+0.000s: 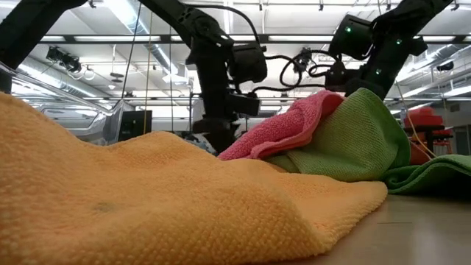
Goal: Fold microfiber towels
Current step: Fold the top pink microfiber cloth
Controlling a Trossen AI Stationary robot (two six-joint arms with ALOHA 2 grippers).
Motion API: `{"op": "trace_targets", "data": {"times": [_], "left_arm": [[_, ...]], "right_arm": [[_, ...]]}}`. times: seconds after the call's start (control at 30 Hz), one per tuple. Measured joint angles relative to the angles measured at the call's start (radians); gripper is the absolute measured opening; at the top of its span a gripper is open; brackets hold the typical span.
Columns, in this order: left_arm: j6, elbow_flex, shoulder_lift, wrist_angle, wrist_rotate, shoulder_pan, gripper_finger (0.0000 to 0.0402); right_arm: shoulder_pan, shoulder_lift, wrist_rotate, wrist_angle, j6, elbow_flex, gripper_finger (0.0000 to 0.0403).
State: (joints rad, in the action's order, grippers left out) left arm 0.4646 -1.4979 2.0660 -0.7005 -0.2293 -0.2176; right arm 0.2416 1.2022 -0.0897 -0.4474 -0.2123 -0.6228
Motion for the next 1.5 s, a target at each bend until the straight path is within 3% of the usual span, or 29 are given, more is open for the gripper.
{"op": "trace_targets", "data": {"times": [0.43, 0.67, 0.9, 1.17, 1.5], "left_arm": [[-0.200, 0.000, 0.010, -0.399, -0.003, -0.055, 0.0102], [-0.157, -0.020, -0.014, -0.360, -0.005, -0.028, 0.0086], [0.090, -0.031, -0.016, -0.109, -0.076, 0.023, 0.0092], [0.560, 0.020, -0.009, 0.052, -0.142, 0.042, 0.0164], [0.881, 0.123, -0.003, 0.287, -0.166, 0.040, 0.0189]], "right_arm": [[-0.093, -0.003, -0.041, 0.027, -0.044, 0.000, 0.0106], [-0.092, -0.003, -0.042, 0.048, -0.045, 0.000, 0.0106], [-0.094, -0.003, -0.068, 0.080, -0.039, 0.000, 0.0106], [-0.095, -0.003, -0.082, 0.104, -0.039, 0.000, 0.0106], [-0.095, -0.003, -0.082, 0.171, -0.023, 0.000, 0.0106]]}}
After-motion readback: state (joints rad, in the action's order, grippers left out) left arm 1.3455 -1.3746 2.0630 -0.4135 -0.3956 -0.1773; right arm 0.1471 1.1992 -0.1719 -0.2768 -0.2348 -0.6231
